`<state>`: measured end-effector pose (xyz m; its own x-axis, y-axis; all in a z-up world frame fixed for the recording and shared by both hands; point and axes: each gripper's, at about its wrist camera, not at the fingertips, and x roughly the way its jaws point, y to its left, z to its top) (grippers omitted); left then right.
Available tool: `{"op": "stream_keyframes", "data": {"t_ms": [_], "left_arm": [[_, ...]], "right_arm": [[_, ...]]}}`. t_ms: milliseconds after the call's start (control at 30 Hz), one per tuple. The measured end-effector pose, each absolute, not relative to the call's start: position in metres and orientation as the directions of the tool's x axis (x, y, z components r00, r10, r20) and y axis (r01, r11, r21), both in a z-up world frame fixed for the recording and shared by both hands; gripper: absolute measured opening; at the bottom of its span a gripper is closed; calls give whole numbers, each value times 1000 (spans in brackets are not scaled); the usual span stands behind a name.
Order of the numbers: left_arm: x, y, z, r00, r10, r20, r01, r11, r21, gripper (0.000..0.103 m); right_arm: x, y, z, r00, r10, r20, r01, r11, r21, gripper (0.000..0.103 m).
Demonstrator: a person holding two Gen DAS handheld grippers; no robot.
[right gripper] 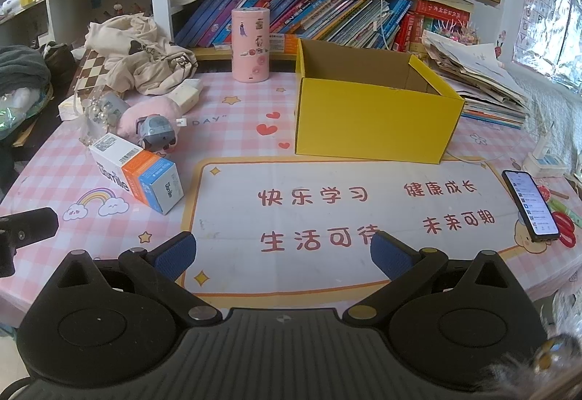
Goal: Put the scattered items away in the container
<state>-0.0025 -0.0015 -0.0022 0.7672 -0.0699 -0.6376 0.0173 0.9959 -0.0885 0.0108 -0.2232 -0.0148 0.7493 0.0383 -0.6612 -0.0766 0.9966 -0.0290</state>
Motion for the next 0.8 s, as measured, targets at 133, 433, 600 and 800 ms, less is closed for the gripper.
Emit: {"op": "stream_keyframes", "data": {"t_ms": [133, 433, 600, 800], "left_arm": [[-3, -2, -2, 768, -77, -635, 24, 995, -92, 103], [-2, -1, -3, 764, -83, -640, 25, 995, -98, 103], [-1, 0, -4, 763, -85, -641, 22, 994, -105, 103], [1, 2, -4, 762, -86, -642, 18, 993, -113, 103]], "right_arm": [[11, -224, -14, 749, 38, -662, -76, 997, -28, 103], [11, -222, -15, 746, 39, -665, -79, 996, -31, 103], [12, -221, -15, 746, 35, -665, -81, 996, -39, 103], [12, -219, -13, 752, 35, -659, -86, 995, -46, 103]]}}
